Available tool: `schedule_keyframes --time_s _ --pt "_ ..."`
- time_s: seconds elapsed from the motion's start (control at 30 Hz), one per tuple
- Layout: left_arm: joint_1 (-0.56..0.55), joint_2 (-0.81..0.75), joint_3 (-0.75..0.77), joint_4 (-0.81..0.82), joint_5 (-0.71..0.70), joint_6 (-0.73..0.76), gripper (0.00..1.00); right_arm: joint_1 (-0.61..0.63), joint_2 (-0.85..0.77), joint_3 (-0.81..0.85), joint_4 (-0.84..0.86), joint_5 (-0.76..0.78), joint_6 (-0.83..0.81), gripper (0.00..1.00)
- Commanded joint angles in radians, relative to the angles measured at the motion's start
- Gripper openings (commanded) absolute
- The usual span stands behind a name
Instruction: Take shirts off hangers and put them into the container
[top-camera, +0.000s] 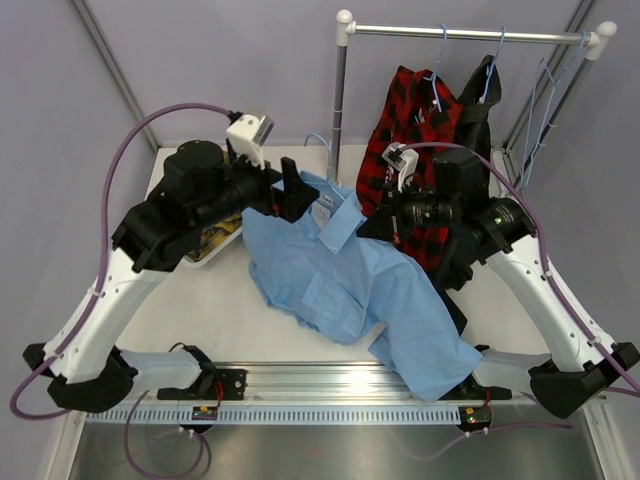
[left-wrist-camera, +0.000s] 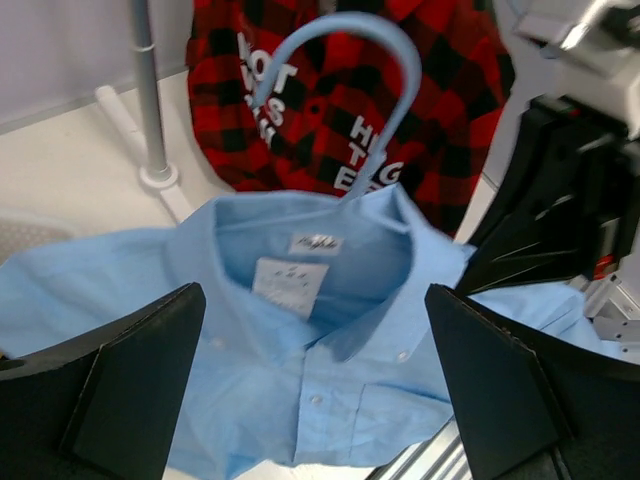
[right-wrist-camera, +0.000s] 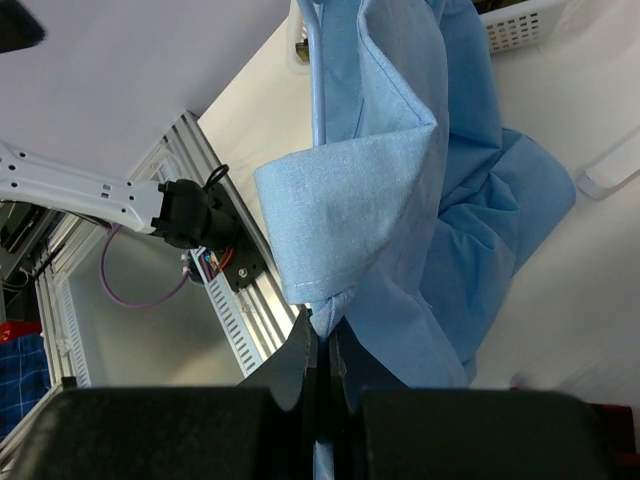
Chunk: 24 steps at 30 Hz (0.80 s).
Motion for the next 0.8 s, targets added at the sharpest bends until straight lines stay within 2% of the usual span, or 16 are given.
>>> schedule_keyframes --time_s 0.0,0.3,0.4,0.43,0.53,0.57,0.63,0.67,0.7,0.77 --pt "-0.076 0.057 0.111 0.077 -0.120 -0.001 0.99 0.015 -0.031 -0.012 0.051 -0.066 -0.095 0.00" --pt "-0.116 0.183 0.177 0.154 -0.129 -0.033 0.87 0.034 -0.047 -0.017 0.078 -0.057 -0.063 0.00" --pt "-0.123 0.217 0.172 0.162 -0.137 -0.036 0.78 0.037 -0.052 -0.009 0.078 -0.058 -0.058 0.00" --pt "-0.125 0.227 0.172 0.162 -0.139 -0.035 0.67 0.038 -0.054 -0.003 0.078 -0.057 -0.058 0.00" --pt "-0.131 0.235 0.165 0.171 -0.146 -0.030 0.48 0.038 -0.054 0.003 0.080 -0.052 -0.052 0.00" --pt "-0.131 0.233 0.160 0.182 -0.148 -0.028 0.36 0.038 -0.052 0.003 0.083 -0.052 -0.049 0.00" --pt "-0.133 0.230 0.154 0.189 -0.154 -0.024 0.22 0.040 -0.051 0.005 0.087 -0.055 -0.043 0.00" --pt "-0.131 0.229 0.156 0.194 -0.157 -0.012 0.06 0.041 -0.051 0.005 0.092 -0.055 -0.040 0.00" --pt "-0.131 0.230 0.157 0.194 -0.172 -0.007 0.00 0.041 -0.047 0.006 0.090 -0.052 -0.040 0.00" --pt "-0.131 0.227 0.160 0.194 -0.192 0.017 0.00 0.040 -0.047 0.008 0.086 -0.046 -0.043 0.01"
